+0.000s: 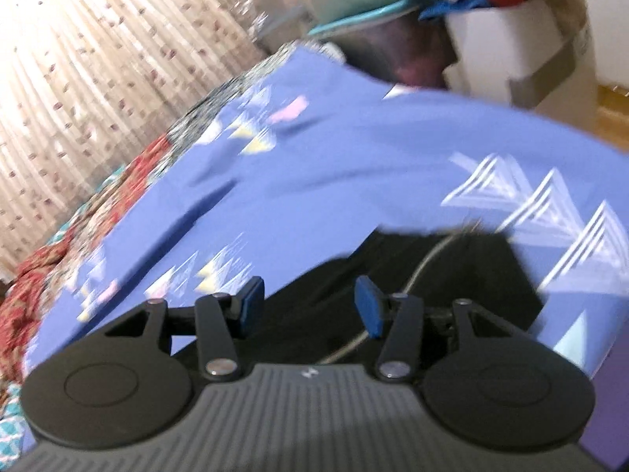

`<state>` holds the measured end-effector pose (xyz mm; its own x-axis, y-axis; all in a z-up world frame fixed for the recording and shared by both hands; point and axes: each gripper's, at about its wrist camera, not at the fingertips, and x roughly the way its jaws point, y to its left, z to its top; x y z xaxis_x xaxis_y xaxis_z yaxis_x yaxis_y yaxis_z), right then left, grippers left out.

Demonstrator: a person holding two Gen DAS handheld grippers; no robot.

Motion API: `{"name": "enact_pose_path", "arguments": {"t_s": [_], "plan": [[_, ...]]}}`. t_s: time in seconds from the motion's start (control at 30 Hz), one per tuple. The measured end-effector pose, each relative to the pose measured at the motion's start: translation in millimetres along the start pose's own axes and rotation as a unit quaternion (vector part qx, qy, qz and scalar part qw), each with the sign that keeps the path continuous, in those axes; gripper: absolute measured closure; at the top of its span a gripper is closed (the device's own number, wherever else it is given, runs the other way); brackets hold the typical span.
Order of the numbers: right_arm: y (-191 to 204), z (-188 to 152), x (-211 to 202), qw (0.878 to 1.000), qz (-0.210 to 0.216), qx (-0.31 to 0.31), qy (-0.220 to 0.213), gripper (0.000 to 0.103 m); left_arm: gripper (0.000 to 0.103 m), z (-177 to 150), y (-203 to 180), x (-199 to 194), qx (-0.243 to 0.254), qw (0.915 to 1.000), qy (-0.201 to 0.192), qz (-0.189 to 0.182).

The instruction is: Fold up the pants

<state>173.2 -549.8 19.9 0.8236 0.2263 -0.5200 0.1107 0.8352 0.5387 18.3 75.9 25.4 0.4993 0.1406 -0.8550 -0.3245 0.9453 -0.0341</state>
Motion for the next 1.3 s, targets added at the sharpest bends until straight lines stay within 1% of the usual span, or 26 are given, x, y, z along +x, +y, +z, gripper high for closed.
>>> {"name": "enact_pose_path", "arguments": {"t_s": [0.07,0.13,0.2,0.3,0.4,0.47,0.53,0.57,0.6,0.63,0.7,0.73,0.77,0.8,0.83,0.87,0.9,0.93,0.97,1.0,1.03,1.07,1.1,1.2,1.3], "plan": [[-11.6,10.6,4.9,1.0,-0.013,0.01,-0.008,0.049,0.059,0.4,2.9,-10.5,-0.003,0.9999,-0.007,-0.01],[-25.1,20.2,12.3,1.0,-0.025,0.017,-0.008,0.048,0.059,2.8,-1.4,-20.5,0.002,0.9996,-0.019,-0.02],[-31.3,30.2,23.6,0.999,-0.038,0.005,0.001,0.048,0.059,7.5,-9.0,-30.9,0.01,0.9988,-0.032,-0.035],[-37.4,41.1,39.7,0.999,-0.04,-0.005,0.02,0.048,0.059,17.2,-23.5,-46.4,0.019,0.996,-0.059,-0.065],[-41.6,46.2,57.2,0.998,-0.024,-0.002,0.053,0.047,0.059,26.1,-38.0,-51.0,0.028,0.9931,-0.071,-0.089],[-38.4,46.3,69.8,0.996,-0.017,-0.016,0.08,0.047,0.059,30.3,-49.4,-46.6,0.037,0.9928,-0.065,-0.094],[-34.0,39.9,85.8,0.993,-0.024,-0.038,0.109,0.048,0.059,32.3,-58.4,-38.9,0.045,0.9932,-0.055,-0.092],[-30.6,35.8,91.5,0.992,-0.032,-0.055,0.113,0.07,0.059,32.5,-62.0,-34.7,0.047,0.9934,-0.05,-0.092],[-24.6,32.3,94.8,0.989,-0.055,-0.085,0.108,0.094,0.059,31.6,-64.2,-32.0,0.048,0.9936,-0.046,-0.091],[-18.7,30.9,96.2,0.985,-0.078,-0.113,0.101,0.094,0.059,31.6,-65.7,-28.7,0.048,0.9938,-0.042,-0.091],[-18.6,35.7,96.1,0.988,-0.079,-0.1,0.083,0.095,0.059,32.1,-67.2,-23.6,0.048,0.9941,-0.036,-0.09],[-19.4,37.6,97.1,0.989,-0.091,-0.096,0.071,0.095,0.059,32.4,-68.1,-21.7,0.047,0.9944,-0.033,-0.089],[-23.1,39.8,100.4,0.989,-0.1,-0.087,0.063,0.1,0.059,31.9,-69.2,-21.8,0.045,0.9947,-0.031,-0.088],[-26.2,41.4,103.2,0.987,-0.129,-0.082,0.048,0.101,0.059,32.2,-70.0,-20.7,0.043,0.9948,-0.029,-0.088],[-29.1,44.4,107.5,0.98,-0.176,-0.091,0.031,0.101,0.059,32.6,-70.7,-20.0,0.041,0.995,-0.028,-0.087],[-36.3,47.4,108.8,0.977,-0.196,-0.082,0.022,0.1,0.059,32.9,-71.3,-20.0,0.041,0.995,-0.029,-0.087],[-47.0,52.8,106.1,0.982,-0.184,-0.044,0.027,0.096,0.059,32.7,-71.9,-20.6,0.042,0.9948,-0.03,-0.087],[-56.0,58.0,98.0,0.988,-0.15,-0.004,0.029,0.095,0.059,32.1,-72.1,-21.3,0.044,0.9945,-0.033,-0.089],[-63.6,62.4,81.1,0.993,-0.11,0.026,0.016,0.095,0.059,31.1,-72.2,-21.3,0.046,0.9942,-0.034,-0.091],[-67.2,64.5,64.7,0.995,-0.09,0.034,-0.001,0.085,0.059,30.5,-72.4,-20.6,0.048,0.9941,-0.034,-0.091],[-70.0,65.3,48.3,0.996,-0.078,0.033,-0.011,0.075,0.059,30.1,-73.0,-18.4,0.048,0.9941,-0.031,-0.092],[-72.5,65.1,34.2,0.997,-0.072,0.03,-0.015,0.048,0.059,29.9,-74.3,-15.6,0.049,0.994,-0.027,-0.094],[-76.9,62.3,20.9,0.997,-0.066,0.027,-0.015,0.035,0.059,29.8,-76.4,-13.4,0.049,0.994,-0.024,-0.094],[-87.6,47.2,-0.8,0.998,-0.051,0.031,0.014,0.035,0.058,29.1,-86.7,-8.6,0.056,0.9934,-0.019,-0.098],[-88.7,34.6,8.7,0.998,-0.041,0.036,0.038,0.035,0.056,29.1,-96.0,-10.0,0.063,0.992,-0.019,-0.107]]}}
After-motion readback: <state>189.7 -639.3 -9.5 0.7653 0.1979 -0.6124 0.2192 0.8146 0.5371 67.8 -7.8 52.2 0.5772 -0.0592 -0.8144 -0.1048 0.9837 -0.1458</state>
